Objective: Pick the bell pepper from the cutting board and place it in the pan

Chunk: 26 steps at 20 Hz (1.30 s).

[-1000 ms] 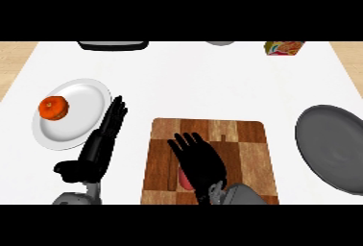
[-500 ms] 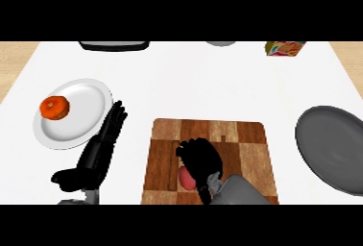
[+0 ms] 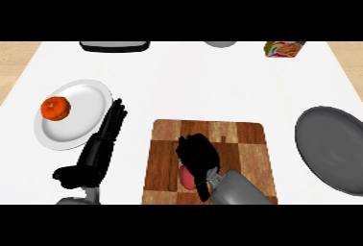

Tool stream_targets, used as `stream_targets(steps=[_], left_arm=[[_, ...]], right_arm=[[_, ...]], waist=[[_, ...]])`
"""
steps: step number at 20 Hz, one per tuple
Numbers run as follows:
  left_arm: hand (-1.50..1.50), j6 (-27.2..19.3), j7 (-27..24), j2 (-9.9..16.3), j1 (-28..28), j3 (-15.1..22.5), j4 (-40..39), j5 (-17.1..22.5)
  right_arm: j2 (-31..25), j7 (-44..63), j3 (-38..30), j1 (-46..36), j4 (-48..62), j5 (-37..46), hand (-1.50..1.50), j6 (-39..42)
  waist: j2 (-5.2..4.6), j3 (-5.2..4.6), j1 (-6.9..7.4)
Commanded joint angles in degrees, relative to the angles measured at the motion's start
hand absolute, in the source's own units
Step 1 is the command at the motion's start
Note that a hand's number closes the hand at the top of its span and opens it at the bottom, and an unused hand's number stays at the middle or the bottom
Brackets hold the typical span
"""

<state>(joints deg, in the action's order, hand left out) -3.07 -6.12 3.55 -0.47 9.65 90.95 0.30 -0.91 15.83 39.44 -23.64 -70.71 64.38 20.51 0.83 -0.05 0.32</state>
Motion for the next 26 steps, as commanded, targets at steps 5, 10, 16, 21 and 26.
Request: stream_targets(steps=[5,10,16,21,26], left_arm=[[0.0,-2.1,0.3,-2.5,-2.3,-0.8,-2.8,-1.1],[0.0,-0.2,0.2,0.6,2.4,-2.6,1.7,0.8],[0.0,1.0,2.0,1.0,2.8,-2.2,3.8,1.6],[0.0,1.0,0.1,0.9,1.7,-2.1,0.4,0.4],[0.0,2.1,1.8,0.7,-0.9,-2.4,-0.4,1.2]], right_arm=[[-1.1,3.0,-1.2,6.5,-10.0,4.4,1.5,-4.6],[-3.8,9.4,-7.6,24.5,-21.2,0.3,1.5,-15.9],[-10.1,14.3,-6.2,34.2,-42.8,8.8,1.5,-23.1],[-12.0,13.6,-6.7,41.5,-57.5,8.1,1.5,-28.8],[-8.9,17.3,-8.5,45.4,-61.2,6.5,1.5,-31.8]], waist=[[-0.72,0.05,-0.92],[0.07,0.14,-3.73],[-0.03,0.04,-2.3],[-0.4,0.07,-1.98],[-0.73,0.08,-1.1]])
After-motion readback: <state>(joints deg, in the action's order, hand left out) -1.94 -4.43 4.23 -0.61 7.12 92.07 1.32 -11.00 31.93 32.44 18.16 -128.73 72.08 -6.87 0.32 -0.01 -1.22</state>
